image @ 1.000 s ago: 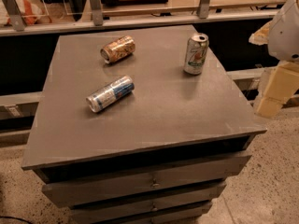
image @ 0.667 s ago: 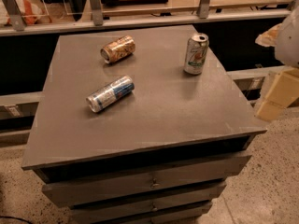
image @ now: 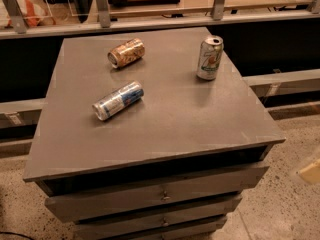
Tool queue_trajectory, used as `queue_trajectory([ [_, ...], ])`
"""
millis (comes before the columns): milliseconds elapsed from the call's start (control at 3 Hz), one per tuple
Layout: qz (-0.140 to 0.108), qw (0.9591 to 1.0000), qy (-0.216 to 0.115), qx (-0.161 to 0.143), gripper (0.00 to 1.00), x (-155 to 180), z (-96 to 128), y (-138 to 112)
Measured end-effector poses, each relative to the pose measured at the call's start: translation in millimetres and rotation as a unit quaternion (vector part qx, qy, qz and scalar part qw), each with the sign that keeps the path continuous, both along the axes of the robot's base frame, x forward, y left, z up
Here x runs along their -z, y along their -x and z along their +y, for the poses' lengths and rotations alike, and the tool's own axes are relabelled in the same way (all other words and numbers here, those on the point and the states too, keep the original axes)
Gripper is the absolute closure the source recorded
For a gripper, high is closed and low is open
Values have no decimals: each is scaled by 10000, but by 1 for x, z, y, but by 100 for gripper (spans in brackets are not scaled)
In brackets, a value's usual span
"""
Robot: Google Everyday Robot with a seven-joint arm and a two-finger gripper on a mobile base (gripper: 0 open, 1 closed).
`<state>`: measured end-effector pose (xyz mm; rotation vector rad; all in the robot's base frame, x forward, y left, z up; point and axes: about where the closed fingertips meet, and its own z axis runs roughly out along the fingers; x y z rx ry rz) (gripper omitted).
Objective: Pick 7up can
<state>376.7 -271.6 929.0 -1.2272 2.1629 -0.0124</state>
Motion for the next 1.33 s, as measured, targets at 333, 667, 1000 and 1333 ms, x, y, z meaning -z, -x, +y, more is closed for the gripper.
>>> queue_trajectory([
  [333,-485,9965,-493,462,0,26,-29,16],
  [667,-921,9871,-1074,747,0,35,-45,13],
  [1000,-1351,9699,-1811,912,0,28,-45,-13],
  [1333,-1491,9578,-2244,999,0,14,-37,-21],
])
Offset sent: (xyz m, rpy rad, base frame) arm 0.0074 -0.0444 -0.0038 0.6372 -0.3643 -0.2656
